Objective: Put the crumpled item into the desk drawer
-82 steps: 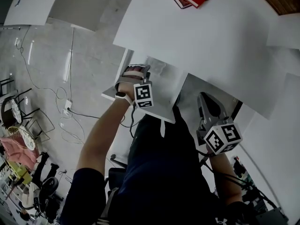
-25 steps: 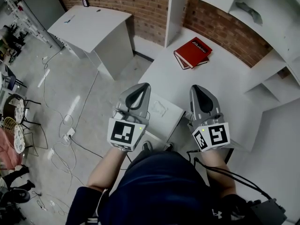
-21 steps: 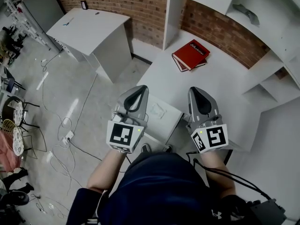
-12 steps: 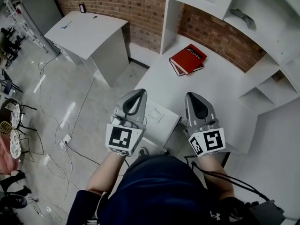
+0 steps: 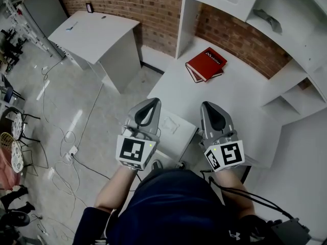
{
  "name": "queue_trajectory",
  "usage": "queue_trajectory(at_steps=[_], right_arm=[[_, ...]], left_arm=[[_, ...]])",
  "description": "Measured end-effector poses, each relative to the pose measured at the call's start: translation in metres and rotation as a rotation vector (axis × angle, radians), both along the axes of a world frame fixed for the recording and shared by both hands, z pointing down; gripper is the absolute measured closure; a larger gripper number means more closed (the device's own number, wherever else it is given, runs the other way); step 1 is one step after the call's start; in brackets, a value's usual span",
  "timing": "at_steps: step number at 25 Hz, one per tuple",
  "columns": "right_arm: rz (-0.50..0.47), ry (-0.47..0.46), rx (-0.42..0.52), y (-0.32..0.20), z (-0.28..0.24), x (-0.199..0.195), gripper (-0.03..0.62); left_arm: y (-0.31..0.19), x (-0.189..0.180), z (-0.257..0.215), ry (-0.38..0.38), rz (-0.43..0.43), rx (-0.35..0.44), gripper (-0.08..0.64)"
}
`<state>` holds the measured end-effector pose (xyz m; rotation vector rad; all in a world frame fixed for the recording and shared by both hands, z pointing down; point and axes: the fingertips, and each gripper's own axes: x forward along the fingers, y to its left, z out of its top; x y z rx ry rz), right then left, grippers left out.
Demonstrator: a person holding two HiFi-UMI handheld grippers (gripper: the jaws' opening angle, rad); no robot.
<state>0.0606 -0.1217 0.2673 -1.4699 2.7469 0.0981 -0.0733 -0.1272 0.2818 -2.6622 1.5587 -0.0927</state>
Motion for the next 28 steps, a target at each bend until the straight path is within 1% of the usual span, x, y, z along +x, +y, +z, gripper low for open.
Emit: queue_trajectory(at_steps=[4,7,10,13,20,28], right_arm=[[-0.001,0.004,-0.004,-0.001,0.001,-0.002,0.591],[-0.003,0.007,-0.004,-0.002,0.001,-0.002,0.591],[-0.005,0.009,-0.005,-0.004,0.002,-0.003,0.591],[-0.008,0.01,-0.009,-0.005,0.003,-0.003,0.591],[-0.018,0.012,-0.014,-0.007,0.005,-0.004,0.591],[-0.025,-0.008,-0.042,-0.01,0.011,-0.002,0.591]], left_arm=[[-0.001,-0.001,0.0,0.02,-0.007,-0.016,0.558],[-0.003,0.0,0.001,0.003,0.001,-0.005,0.557],[-0.004,0.001,0.001,0.022,-0.004,-0.02,0.557],[-0.006,0.002,0.001,0.023,-0.003,-0.023,0.557],[-0.009,0.004,0.004,0.0,0.008,-0.016,0.558],[-0.012,0.008,0.01,-0.01,0.013,-0.035,0.558]])
